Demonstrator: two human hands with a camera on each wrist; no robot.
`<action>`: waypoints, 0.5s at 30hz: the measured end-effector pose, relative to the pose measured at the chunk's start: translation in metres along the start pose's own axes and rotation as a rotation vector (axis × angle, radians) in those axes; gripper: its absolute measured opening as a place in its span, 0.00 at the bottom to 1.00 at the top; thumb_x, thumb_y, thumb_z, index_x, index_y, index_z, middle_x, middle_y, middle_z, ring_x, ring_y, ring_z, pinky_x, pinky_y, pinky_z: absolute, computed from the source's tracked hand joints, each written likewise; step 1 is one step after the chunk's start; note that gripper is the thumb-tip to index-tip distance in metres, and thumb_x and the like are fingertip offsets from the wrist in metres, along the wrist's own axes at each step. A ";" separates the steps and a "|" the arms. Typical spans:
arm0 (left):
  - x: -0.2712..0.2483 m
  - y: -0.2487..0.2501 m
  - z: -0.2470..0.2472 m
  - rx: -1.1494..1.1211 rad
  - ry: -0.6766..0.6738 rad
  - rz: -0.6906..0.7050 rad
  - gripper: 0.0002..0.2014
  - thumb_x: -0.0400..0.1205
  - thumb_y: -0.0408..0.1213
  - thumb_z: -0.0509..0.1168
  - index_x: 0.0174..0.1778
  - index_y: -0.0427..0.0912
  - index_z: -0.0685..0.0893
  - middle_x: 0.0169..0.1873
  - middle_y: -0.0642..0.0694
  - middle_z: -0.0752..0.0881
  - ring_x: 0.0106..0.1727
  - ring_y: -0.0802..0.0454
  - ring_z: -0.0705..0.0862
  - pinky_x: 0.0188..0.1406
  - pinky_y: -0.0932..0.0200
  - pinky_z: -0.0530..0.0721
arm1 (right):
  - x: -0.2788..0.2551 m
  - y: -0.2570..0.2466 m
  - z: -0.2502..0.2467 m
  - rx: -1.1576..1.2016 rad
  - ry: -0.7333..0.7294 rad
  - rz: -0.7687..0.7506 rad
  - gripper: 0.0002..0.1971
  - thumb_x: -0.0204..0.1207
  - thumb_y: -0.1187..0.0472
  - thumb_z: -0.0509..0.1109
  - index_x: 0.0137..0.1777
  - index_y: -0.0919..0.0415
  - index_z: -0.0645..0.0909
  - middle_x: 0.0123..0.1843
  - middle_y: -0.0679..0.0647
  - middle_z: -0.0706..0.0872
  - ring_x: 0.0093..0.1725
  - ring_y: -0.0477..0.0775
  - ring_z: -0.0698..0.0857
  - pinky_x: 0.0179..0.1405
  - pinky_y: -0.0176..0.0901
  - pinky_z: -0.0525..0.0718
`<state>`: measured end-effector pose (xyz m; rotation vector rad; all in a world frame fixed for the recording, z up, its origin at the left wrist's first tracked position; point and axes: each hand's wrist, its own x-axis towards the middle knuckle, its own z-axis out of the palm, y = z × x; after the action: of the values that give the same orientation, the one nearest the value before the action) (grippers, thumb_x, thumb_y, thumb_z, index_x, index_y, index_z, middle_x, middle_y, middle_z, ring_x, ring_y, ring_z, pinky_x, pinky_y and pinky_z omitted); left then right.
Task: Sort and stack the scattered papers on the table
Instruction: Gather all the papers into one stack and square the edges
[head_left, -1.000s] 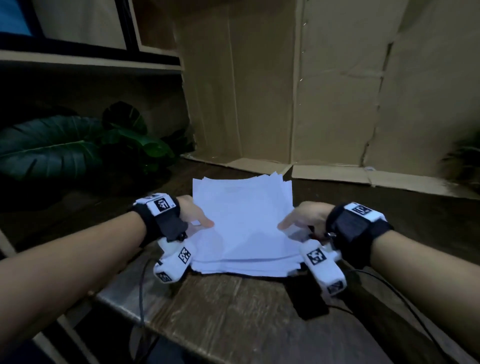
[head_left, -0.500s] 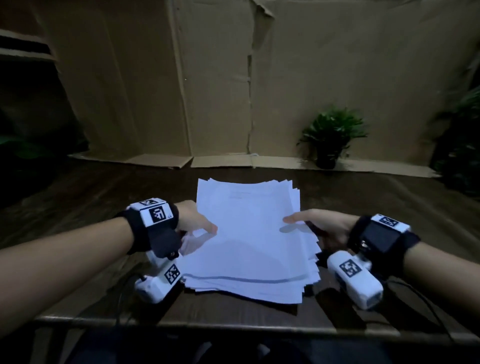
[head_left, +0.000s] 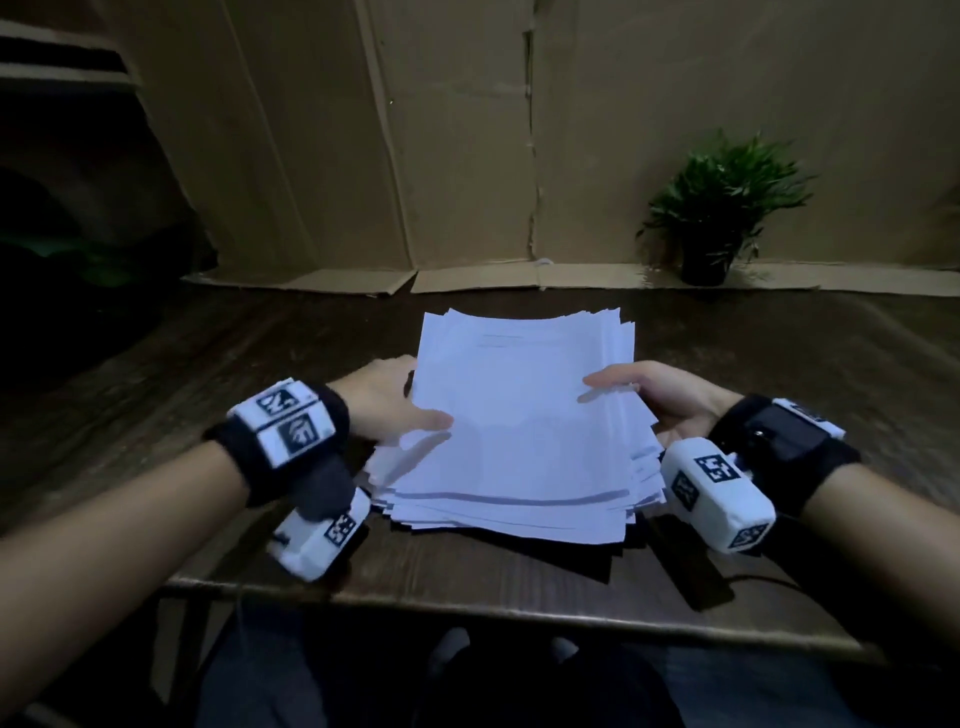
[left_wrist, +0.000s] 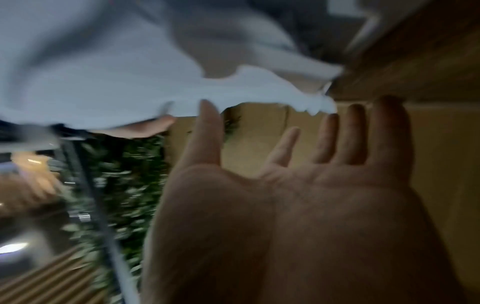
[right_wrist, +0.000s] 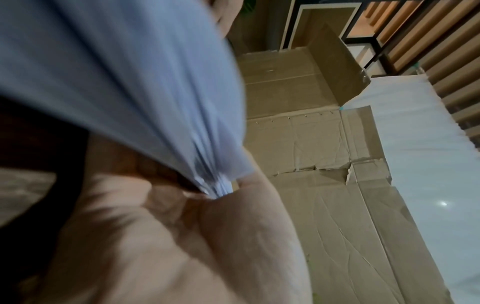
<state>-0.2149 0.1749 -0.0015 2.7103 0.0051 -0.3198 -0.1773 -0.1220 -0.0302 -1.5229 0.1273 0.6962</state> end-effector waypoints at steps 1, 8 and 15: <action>-0.018 0.006 0.007 0.089 0.032 0.089 0.43 0.75 0.61 0.72 0.83 0.48 0.63 0.77 0.50 0.70 0.78 0.47 0.70 0.74 0.52 0.73 | 0.000 0.000 0.000 0.019 -0.011 0.001 0.25 0.80 0.59 0.69 0.76 0.68 0.77 0.63 0.63 0.88 0.46 0.60 0.92 0.37 0.52 0.92; -0.076 0.055 0.063 0.288 -0.142 0.401 0.47 0.75 0.64 0.69 0.85 0.55 0.53 0.84 0.50 0.56 0.84 0.54 0.53 0.81 0.56 0.56 | -0.012 0.007 -0.007 0.198 -0.057 0.005 0.20 0.81 0.52 0.67 0.61 0.69 0.87 0.60 0.64 0.90 0.51 0.64 0.93 0.51 0.60 0.91; -0.048 0.087 0.059 0.364 -0.113 0.407 0.46 0.72 0.60 0.75 0.82 0.54 0.58 0.79 0.51 0.65 0.78 0.49 0.67 0.76 0.45 0.70 | -0.017 0.011 -0.008 0.203 -0.042 -0.035 0.19 0.81 0.52 0.69 0.62 0.66 0.86 0.63 0.62 0.89 0.56 0.64 0.90 0.62 0.62 0.86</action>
<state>-0.2704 0.0741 -0.0082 2.9479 -0.6887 -0.3775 -0.1933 -0.1357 -0.0319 -1.3125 0.1349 0.6663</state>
